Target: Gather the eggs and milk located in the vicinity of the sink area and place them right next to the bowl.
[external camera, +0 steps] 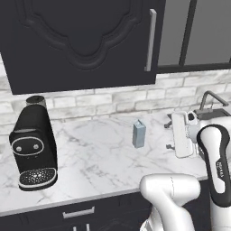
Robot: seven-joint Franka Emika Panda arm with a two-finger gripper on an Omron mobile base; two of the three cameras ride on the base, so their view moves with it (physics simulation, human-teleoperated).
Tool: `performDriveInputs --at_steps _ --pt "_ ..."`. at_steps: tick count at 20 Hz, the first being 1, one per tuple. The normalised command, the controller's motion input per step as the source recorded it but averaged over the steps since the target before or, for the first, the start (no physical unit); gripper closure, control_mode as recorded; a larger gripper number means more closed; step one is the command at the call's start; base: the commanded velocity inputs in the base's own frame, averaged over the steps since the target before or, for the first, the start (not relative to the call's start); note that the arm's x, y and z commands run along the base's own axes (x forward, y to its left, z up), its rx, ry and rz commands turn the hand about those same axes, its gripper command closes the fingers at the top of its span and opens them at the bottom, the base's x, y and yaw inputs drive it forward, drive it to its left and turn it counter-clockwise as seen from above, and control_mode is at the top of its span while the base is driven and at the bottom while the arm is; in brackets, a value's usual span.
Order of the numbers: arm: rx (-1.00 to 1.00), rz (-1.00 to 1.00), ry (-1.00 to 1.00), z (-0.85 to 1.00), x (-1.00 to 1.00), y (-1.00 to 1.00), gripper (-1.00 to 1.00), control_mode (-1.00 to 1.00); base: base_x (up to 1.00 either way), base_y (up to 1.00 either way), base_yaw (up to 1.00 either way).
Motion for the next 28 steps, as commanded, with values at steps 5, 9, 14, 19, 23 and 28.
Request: performDriveInputs --at_steps 5,9,14,19,23,28 --pt "0.0 0.0 0.0 0.0 0.0 0.0 -1.0 1.0 0.0 0.0 0.0" --pt "0.0 0.0 0.0 0.0 0.0 0.0 -1.0 1.0 0.0 0.0 0.0" --pt "0.0 0.0 0.0 0.0 0.0 0.0 -1.0 -1.0 0.0 0.0 0.0" --pt "0.0 -0.09 0.09 0.0 0.0 0.0 -1.0 -1.0 0.0 0.0 0.0" --pt "0.0 -0.23 0.14 0.0 0.0 0.0 -1.0 -1.0 0.0 0.0 0.0" --pt "0.0 -0.3 0.19 0.12 0.04 0.0 -1.0 -1.0 0.0 0.0 0.0"
